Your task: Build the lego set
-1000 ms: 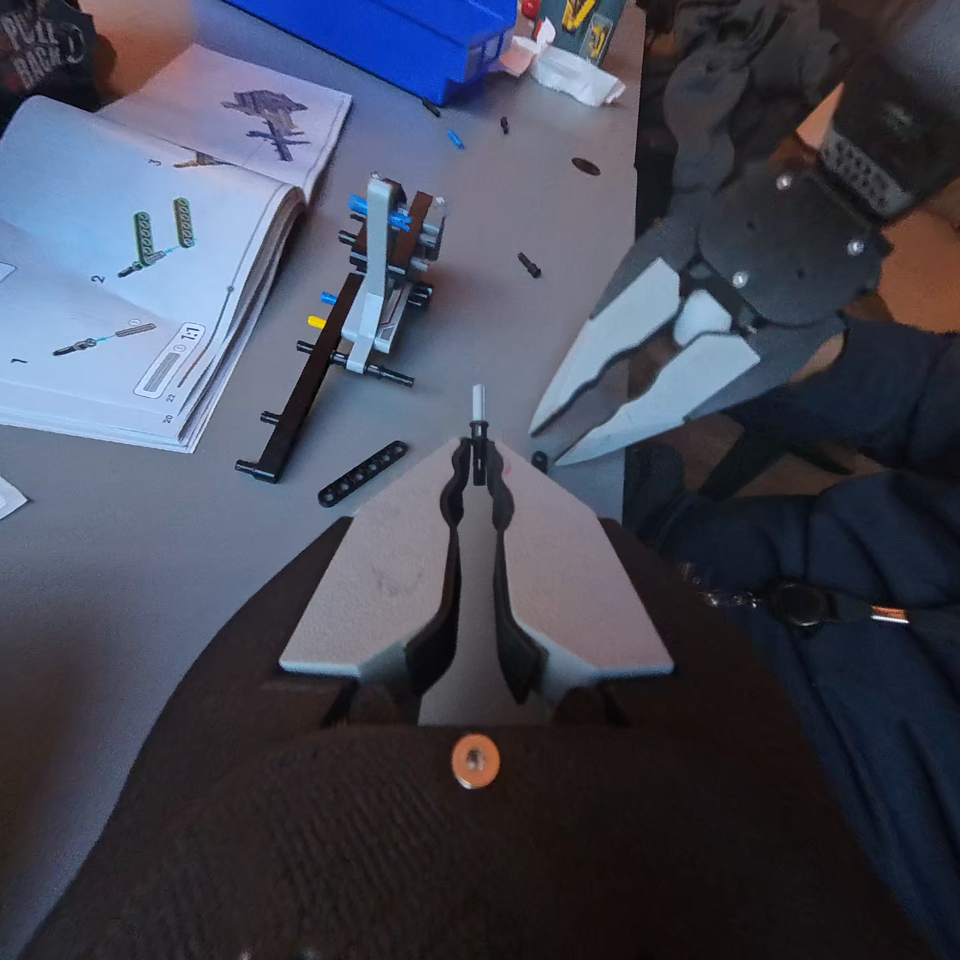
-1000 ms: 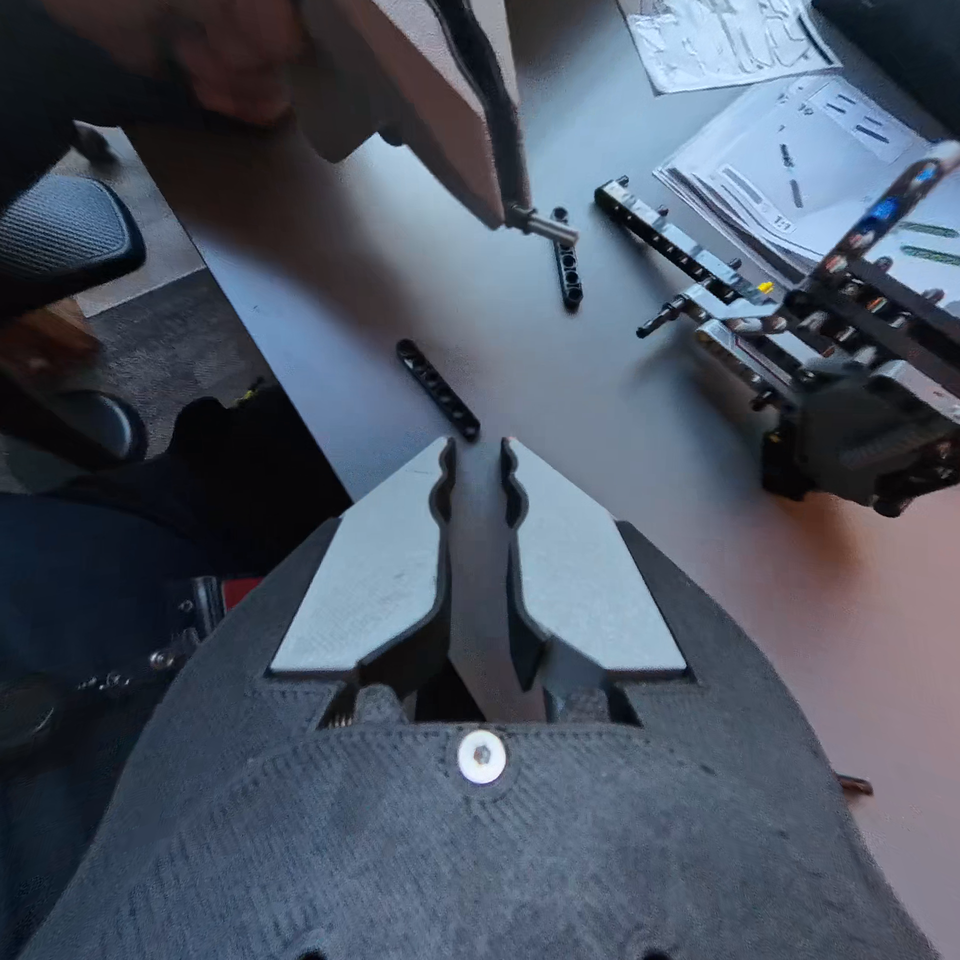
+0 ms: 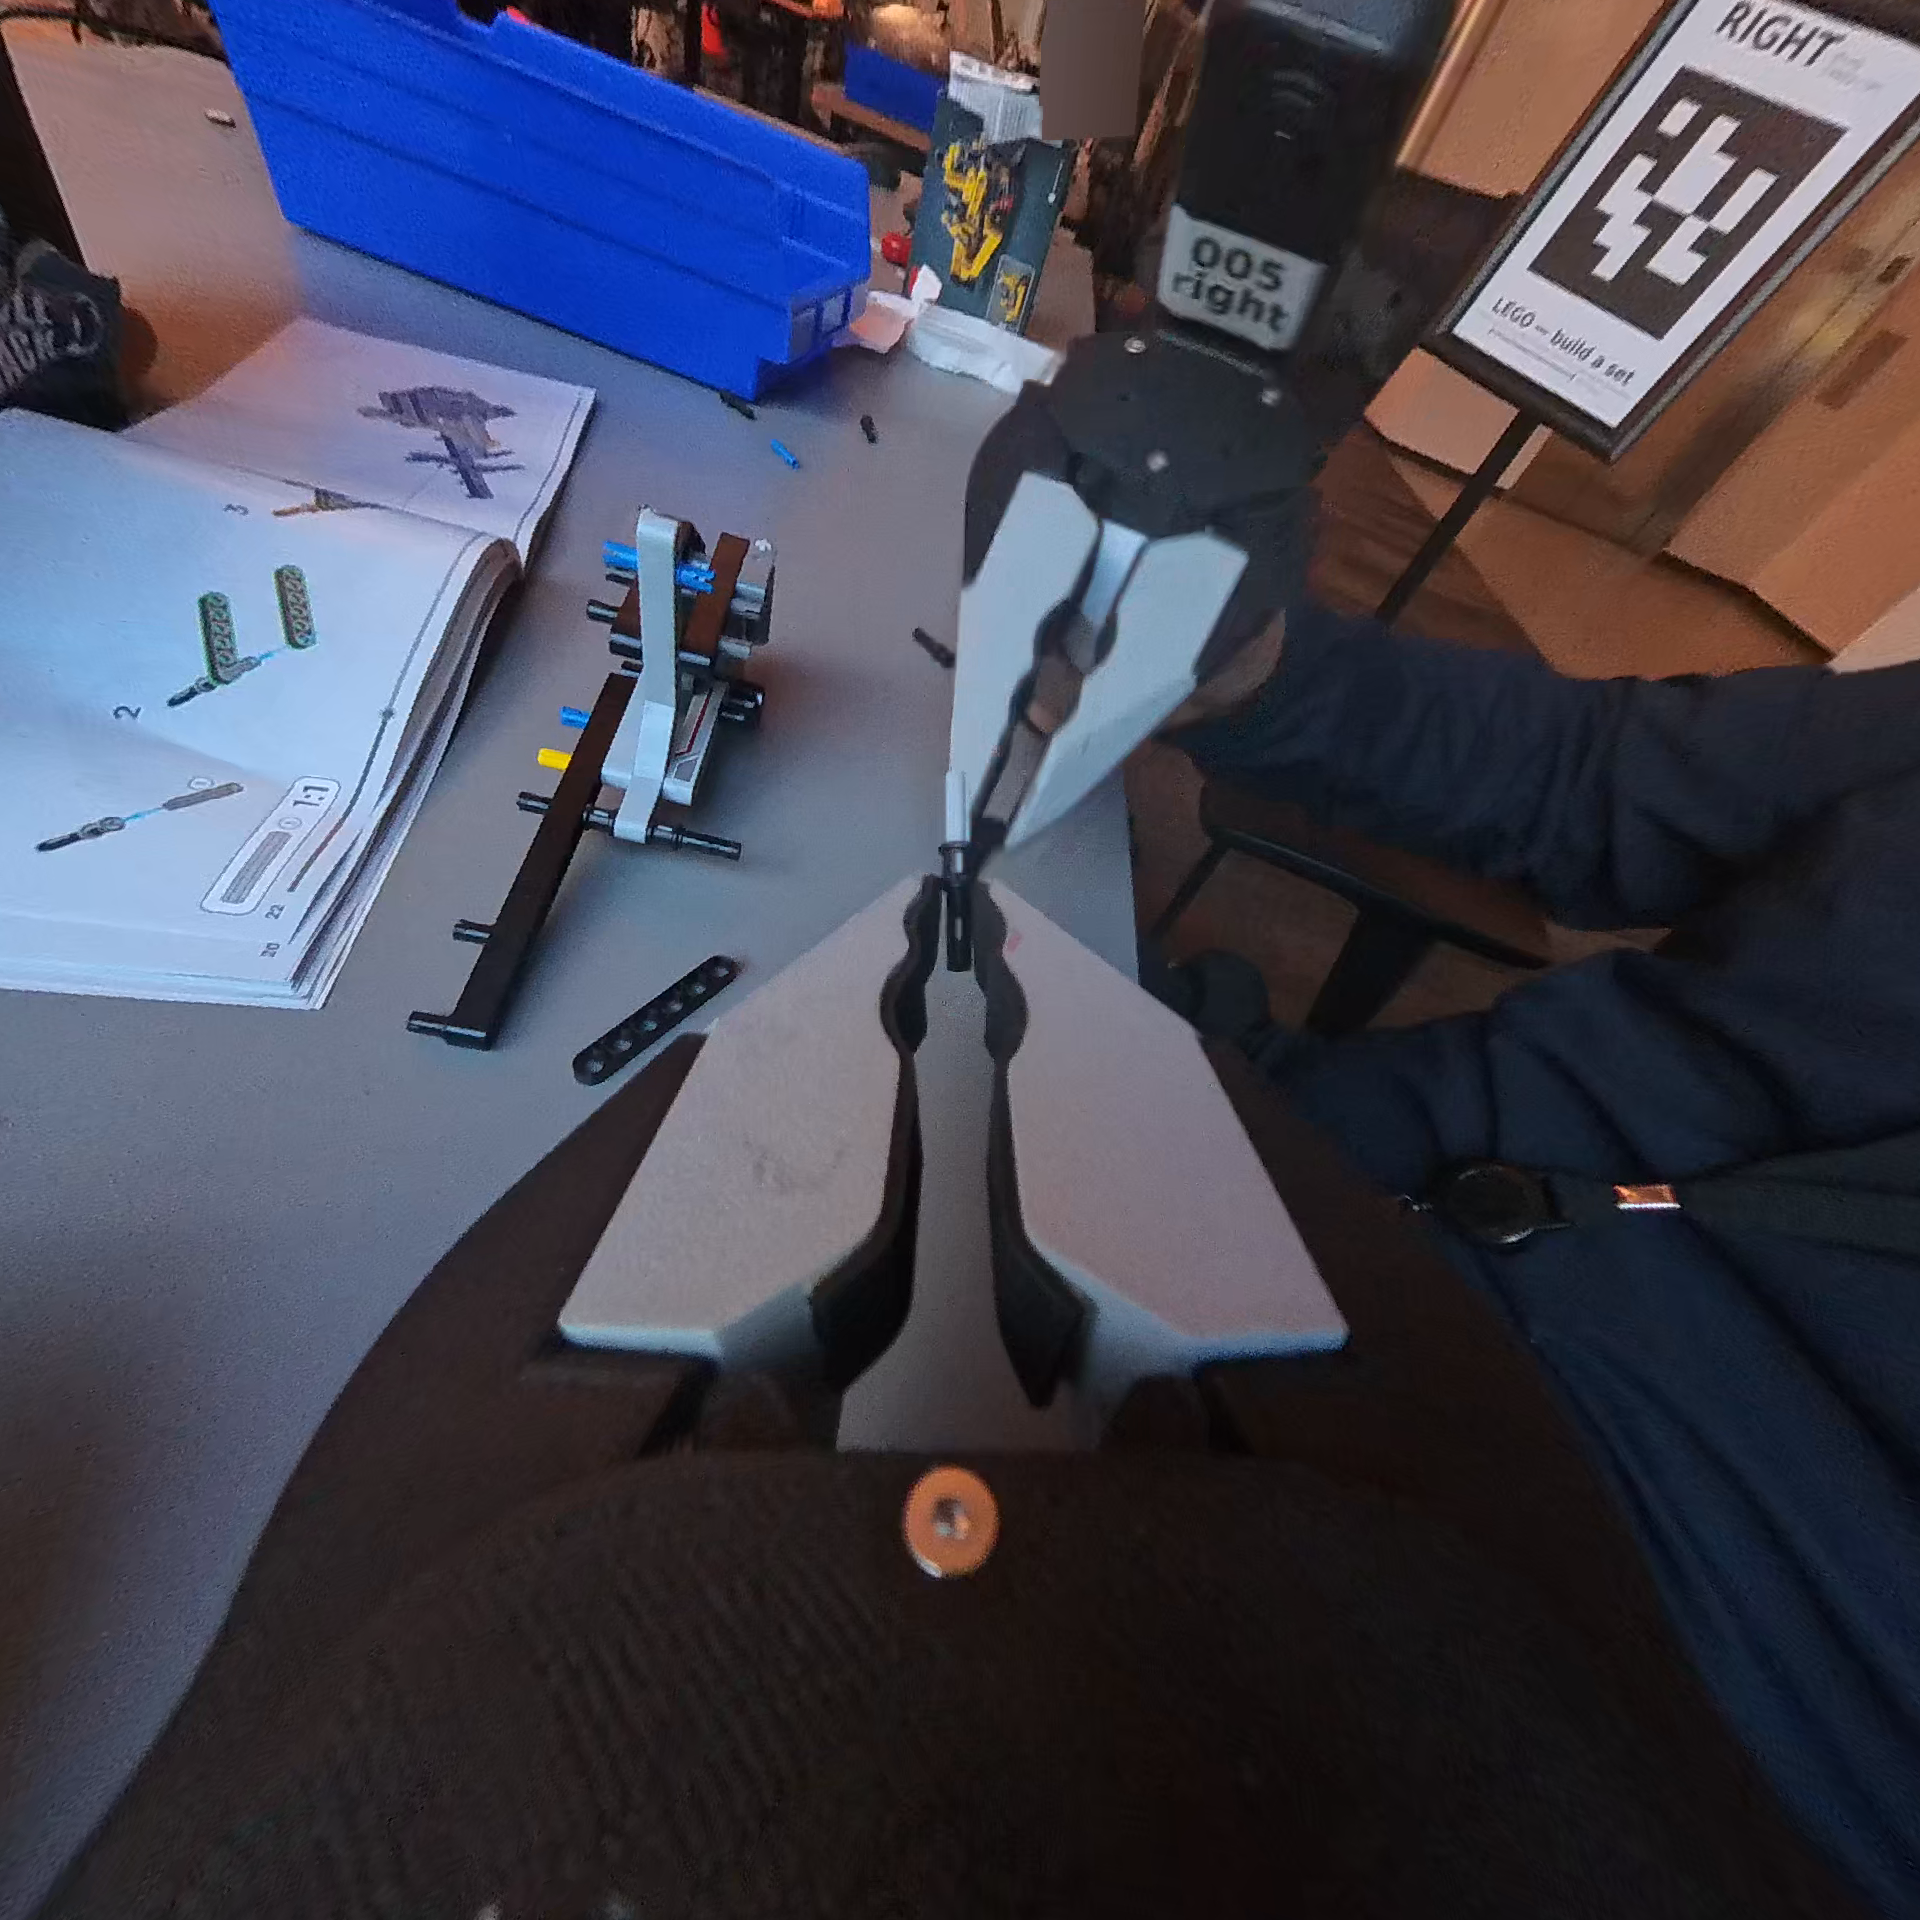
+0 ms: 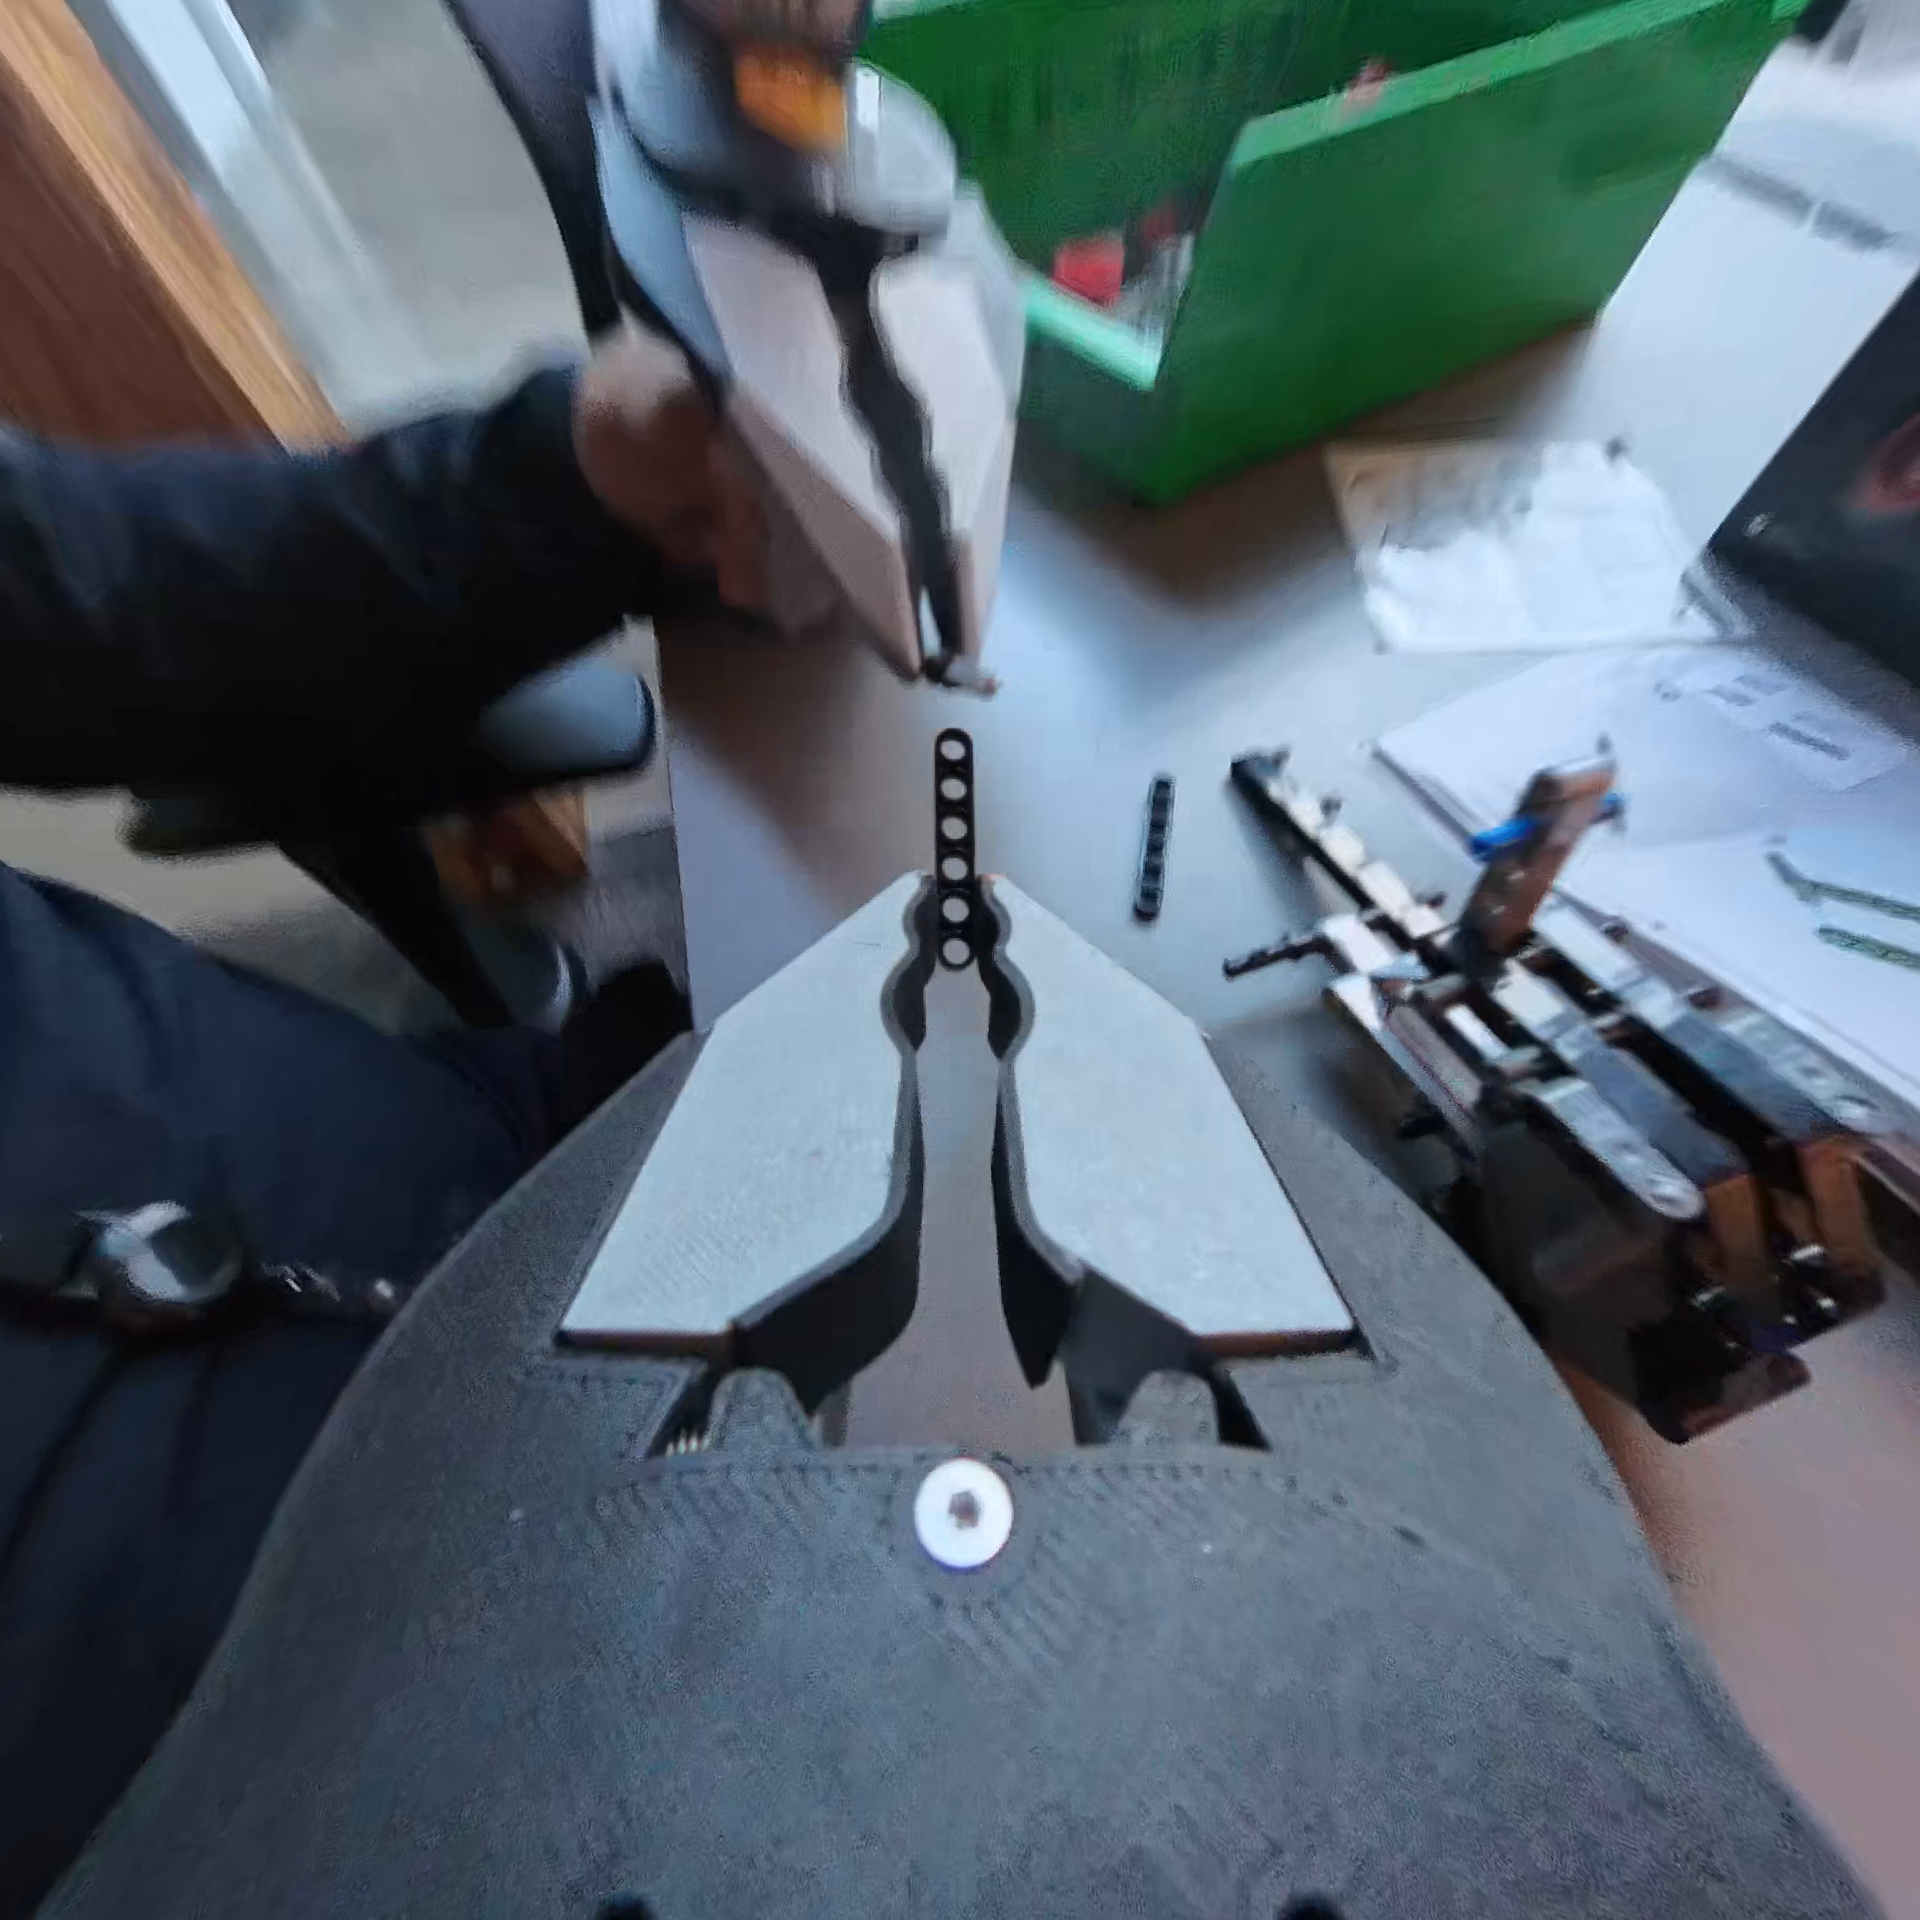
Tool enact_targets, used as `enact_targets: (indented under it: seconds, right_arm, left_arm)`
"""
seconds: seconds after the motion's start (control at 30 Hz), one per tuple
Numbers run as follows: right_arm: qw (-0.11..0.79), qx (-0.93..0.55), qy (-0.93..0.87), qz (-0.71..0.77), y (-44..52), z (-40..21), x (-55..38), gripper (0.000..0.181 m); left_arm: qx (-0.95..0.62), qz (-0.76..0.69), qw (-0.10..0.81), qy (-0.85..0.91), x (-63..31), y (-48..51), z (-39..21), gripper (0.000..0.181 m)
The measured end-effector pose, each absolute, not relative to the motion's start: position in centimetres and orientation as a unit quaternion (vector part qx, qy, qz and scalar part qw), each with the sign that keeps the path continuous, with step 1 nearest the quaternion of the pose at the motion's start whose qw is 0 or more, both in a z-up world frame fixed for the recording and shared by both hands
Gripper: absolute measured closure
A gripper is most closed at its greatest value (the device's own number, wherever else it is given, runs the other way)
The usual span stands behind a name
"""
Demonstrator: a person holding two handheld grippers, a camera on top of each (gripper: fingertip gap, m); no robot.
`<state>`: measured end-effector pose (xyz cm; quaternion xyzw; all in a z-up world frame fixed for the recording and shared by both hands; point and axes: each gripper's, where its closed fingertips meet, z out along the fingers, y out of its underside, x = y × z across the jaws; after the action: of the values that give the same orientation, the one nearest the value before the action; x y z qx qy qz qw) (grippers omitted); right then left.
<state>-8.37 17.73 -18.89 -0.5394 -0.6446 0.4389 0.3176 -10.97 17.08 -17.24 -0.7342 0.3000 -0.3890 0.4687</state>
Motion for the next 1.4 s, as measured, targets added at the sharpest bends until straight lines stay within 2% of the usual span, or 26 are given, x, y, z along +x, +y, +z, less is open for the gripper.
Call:
enact_targets:
  seconds: [0.1,0.23,1.4]
  right_arm:
    - [0.316,-0.526,-0.575,0.541,18.2,-15.9,-8.0,0.177]
    - [0.318,-0.518,-0.539,0.583,18.7,-15.2,-7.9,0.177]
    - [0.266,-0.505,-0.600,0.561,16.8,-16.1,-8.3,0.177]
  left_arm:
    - [-0.721,-0.398,0.482,0.300,-11.0,16.9,-16.6,0.178]
    - [-0.712,-0.392,0.493,0.310,-10.7,16.6,-16.4,0.177]
    - [-0.695,-0.390,0.509,0.325,-10.1,16.1,-15.9,0.178]
